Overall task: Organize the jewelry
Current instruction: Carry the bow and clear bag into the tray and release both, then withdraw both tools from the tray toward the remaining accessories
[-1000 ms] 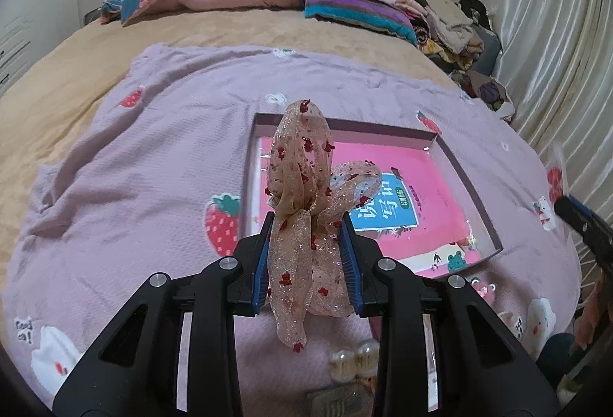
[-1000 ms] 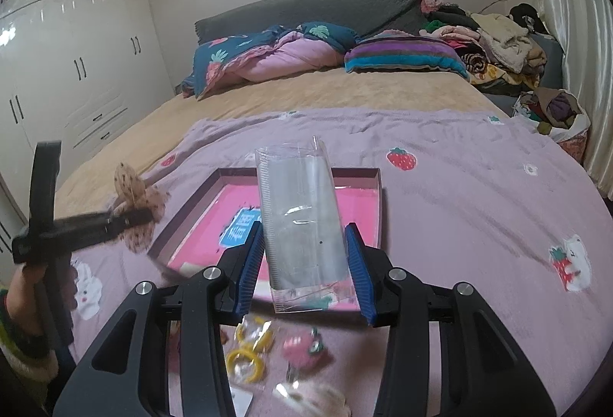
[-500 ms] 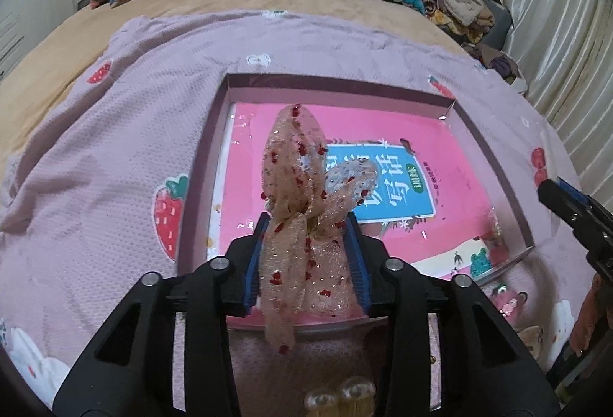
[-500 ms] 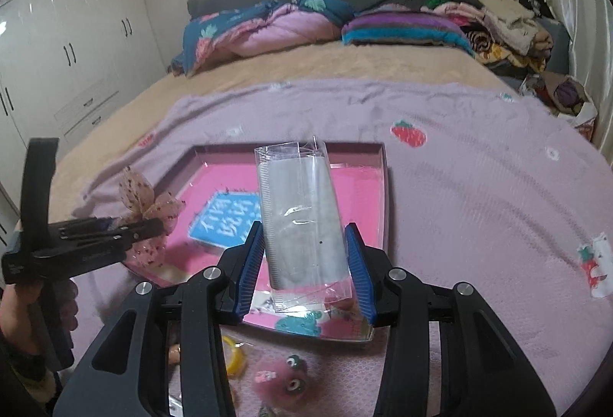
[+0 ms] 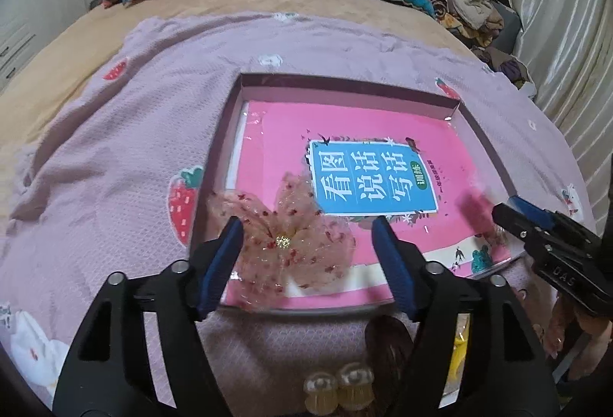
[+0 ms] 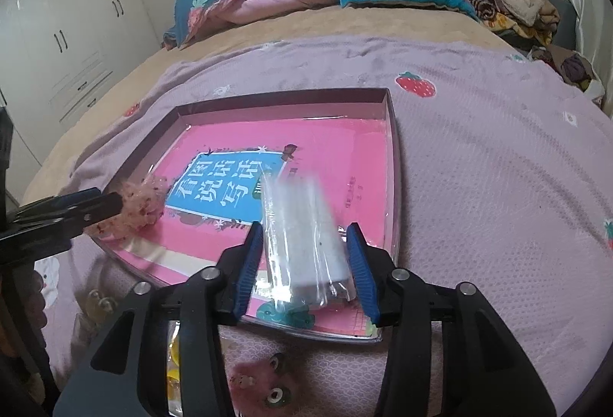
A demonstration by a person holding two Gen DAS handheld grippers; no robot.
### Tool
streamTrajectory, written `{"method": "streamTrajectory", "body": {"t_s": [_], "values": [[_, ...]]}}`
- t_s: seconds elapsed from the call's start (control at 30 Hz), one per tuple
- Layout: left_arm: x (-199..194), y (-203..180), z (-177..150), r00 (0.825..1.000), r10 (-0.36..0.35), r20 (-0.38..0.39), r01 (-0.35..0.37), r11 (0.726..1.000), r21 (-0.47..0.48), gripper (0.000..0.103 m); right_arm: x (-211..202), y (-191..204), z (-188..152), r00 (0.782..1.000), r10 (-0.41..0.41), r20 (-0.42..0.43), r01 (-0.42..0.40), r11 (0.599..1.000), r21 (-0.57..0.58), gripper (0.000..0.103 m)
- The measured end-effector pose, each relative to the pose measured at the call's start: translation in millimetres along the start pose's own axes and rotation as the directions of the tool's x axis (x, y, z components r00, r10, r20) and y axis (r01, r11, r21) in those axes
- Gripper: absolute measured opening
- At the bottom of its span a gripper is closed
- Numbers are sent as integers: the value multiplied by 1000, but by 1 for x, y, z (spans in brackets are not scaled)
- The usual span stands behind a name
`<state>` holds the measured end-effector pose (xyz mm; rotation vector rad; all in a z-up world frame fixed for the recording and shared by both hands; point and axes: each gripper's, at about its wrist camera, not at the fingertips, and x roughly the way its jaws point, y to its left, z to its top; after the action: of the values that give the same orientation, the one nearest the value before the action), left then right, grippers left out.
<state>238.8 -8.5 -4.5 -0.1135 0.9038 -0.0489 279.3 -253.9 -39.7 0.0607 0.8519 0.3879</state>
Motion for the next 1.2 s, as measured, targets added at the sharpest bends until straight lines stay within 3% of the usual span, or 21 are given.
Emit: {"method": "streamTrajectory", "body": {"t_s": [0.1, 0.53, 0.97, 1.2], "values": [[-14, 0, 1, 1000, 6, 24, -5, 1000, -9, 71, -7, -2, 0, 1000, 4, 16, -4, 1000, 10, 62], [-67, 4, -3, 993, 11, 119, -5, 999, -51, 84, -86, -5, 4, 980, -18, 200, 18, 1000, 1, 80], [-119, 1, -14, 979, -11, 201, 22, 998, -53, 93, -154, 12, -6, 955, -14, 295, 25, 999, -32, 86], [-137, 4, -23, 974, -23, 227, 37, 998, -57, 93, -176, 18, -18, 950, -21, 311, 33, 999, -34, 87]]}}
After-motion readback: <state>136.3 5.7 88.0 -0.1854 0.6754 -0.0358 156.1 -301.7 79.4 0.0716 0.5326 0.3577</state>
